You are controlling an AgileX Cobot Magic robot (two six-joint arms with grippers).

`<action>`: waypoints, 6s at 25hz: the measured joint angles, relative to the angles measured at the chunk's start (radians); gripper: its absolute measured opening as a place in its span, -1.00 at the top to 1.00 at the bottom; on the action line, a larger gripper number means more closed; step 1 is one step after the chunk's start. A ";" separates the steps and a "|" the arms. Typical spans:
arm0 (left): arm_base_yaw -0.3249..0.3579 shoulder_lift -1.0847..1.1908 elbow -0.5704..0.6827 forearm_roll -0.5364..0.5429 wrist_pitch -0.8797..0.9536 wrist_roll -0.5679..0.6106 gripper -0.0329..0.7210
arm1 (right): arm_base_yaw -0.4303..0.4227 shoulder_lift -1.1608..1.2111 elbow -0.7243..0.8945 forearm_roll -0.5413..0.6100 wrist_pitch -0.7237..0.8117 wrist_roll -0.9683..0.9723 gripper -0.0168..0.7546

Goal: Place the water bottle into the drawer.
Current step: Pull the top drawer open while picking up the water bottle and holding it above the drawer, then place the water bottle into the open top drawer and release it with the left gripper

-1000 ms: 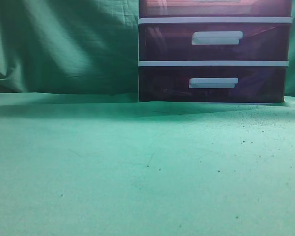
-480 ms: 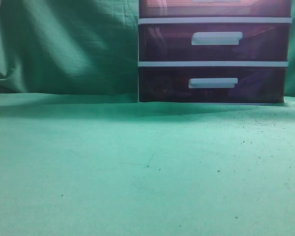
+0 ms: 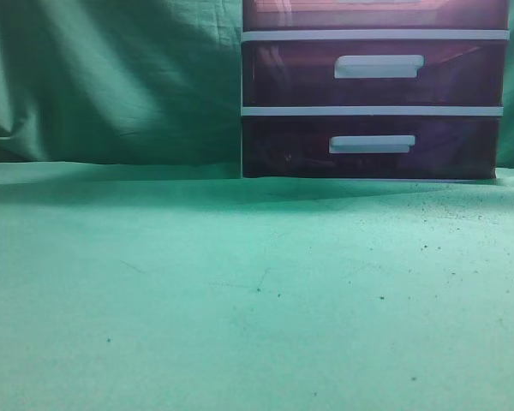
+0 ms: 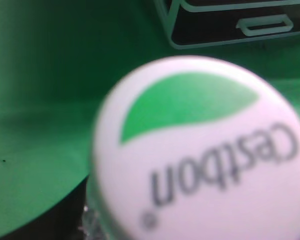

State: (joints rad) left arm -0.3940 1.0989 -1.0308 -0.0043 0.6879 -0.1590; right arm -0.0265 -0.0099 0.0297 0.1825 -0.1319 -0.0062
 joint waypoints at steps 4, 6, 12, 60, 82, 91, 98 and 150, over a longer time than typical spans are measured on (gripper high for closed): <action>0.000 -0.009 0.000 -0.133 0.002 0.178 0.13 | 0.000 0.000 -0.076 0.016 -0.029 0.019 0.83; 0.000 -0.009 0.000 -0.202 0.002 0.262 0.13 | 0.000 0.031 -0.192 0.020 0.095 0.053 0.83; 0.000 -0.009 0.000 -0.261 0.002 0.329 0.13 | 0.000 0.305 -0.500 0.021 0.432 -0.105 0.83; 0.000 -0.009 0.000 -0.196 -0.009 0.339 0.13 | 0.339 1.842 -1.157 0.015 -0.512 -1.616 0.19; 0.000 -0.010 0.000 -0.195 0.019 0.339 0.13 | 0.412 1.564 -0.712 0.050 -0.691 -1.757 0.67; 0.000 -0.010 0.000 -0.213 -0.017 0.339 0.13 | 0.581 1.487 -0.599 0.310 -0.741 -1.879 0.67; 0.000 -0.010 -0.045 -0.410 -0.013 0.567 0.13 | 0.598 1.477 -0.585 0.381 -0.761 -1.925 0.67; -0.152 0.816 -0.920 -1.070 -0.129 1.265 -0.62 | 0.603 1.476 -0.583 0.394 -0.749 -1.928 0.67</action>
State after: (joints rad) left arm -0.5456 1.9151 -1.9511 -1.0738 0.5585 1.1061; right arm 0.5764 1.4664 -0.5536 0.5761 -0.8812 -1.9344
